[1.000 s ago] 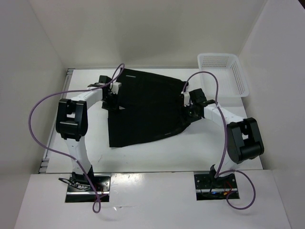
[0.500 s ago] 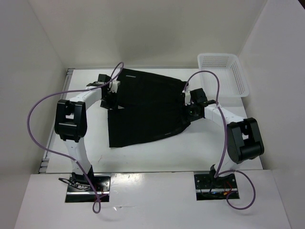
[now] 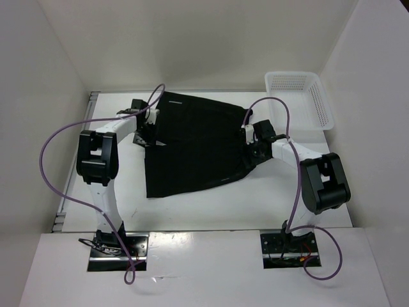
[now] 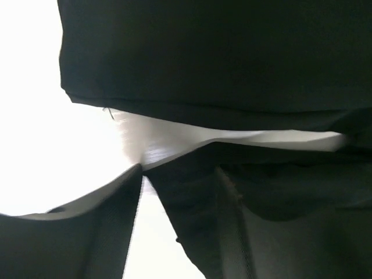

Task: Fold and stack the shorts
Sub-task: Fold the shorts

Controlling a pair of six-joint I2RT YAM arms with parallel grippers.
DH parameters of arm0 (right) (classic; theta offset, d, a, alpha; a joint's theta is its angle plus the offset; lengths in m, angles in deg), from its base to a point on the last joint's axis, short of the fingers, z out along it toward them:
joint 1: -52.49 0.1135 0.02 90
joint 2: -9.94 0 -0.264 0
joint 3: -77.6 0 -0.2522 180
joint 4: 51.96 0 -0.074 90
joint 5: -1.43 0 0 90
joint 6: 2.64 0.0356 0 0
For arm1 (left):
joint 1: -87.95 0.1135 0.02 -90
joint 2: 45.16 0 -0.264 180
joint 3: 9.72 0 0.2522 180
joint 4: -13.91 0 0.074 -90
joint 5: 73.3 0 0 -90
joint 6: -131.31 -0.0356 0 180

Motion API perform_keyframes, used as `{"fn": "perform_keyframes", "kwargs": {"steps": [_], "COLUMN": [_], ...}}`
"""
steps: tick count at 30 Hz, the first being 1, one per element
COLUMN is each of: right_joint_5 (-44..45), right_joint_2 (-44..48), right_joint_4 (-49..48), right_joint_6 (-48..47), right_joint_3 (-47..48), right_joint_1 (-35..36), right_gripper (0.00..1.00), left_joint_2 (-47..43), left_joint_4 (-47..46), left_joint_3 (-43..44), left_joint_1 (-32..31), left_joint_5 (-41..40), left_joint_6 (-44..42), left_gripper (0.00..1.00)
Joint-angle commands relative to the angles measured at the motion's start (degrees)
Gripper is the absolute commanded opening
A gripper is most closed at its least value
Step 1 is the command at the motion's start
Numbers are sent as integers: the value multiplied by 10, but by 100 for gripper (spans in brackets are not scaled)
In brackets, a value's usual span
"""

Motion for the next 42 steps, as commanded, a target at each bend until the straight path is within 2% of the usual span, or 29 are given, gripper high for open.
{"fn": "perform_keyframes", "kwargs": {"steps": [1,2,3,7,9,13,16,18,20,21,22,23,24,26,29,34,36,37,39,40,42], "right_joint_5": [-5,-5,-5,15,20,14,9,2,-13,-25,-30,-30,-39,-44,-44,-18,-12,-12,0,7,13], "right_joint_2": [-7,-12,-12,-12,-12,-12,-12,-12,-7,-7,-2,4,4,18,26,46,46,46,51,56,63], "right_joint_4": [-13,-13,-13,-13,-18,-18,-18,-18,-12,-12,-12,-7,-7,-2,-2,-2,15,22,33,33,54], "right_joint_6": [-23,-23,-28,-28,-43,-60,-74,-87,-87,-92,-92,-92,-92,-97,-111,-168,-217,-239,-290,-309,-371], "right_joint_3": [-3,-3,-3,-3,-9,-14,-20,-21,-21,-21,-21,-14,-7,1,29,98,110,110,103,93,82], "right_joint_1": [-2,-2,-2,-2,-2,-2,-2,-2,-2,-2,-2,-2,-2,-2,-2,-2,-2,-2,-2,4,4], "right_gripper": [73,73,71,68,65,53,52,52,55,61,65,68,77,84,86,88,88,88,88,88,88], "left_joint_2": [49,59,59,65,65,44,26,26,26,26,26,18,13,-14,-81,-204,-230,-255,-281,-305,-321], "left_joint_4": [17,26,37,55,55,21,-10,-10,6,15,15,15,15,15,15,99,120,120,111,111,120], "left_joint_3": [-1,7,7,14,19,32,39,47,52,46,41,35,29,22,7,-33,-84,-165,-245,-292,-300], "left_joint_1": [1,1,1,8,15,40,47,47,33,21,16,15,9,9,9,-29,-53,-83,-119,-136,-166], "left_joint_5": [21,26,38,60,60,-9,-50,-50,-39,-39,-39,-39,-39,-46,-54,-43,-87,-108,-162,-163,-139], "left_joint_6": [-1,-1,-1,-1,-1,-1,-1,-1,-1,-1,-1,-1,-1,-1,-1,-1,-1,-1,-1,-1,-1], "left_gripper": [56,47,29,3,0,0,0,0,5,11,35,42,48,56,57,58,58,64,69,69,70]}}
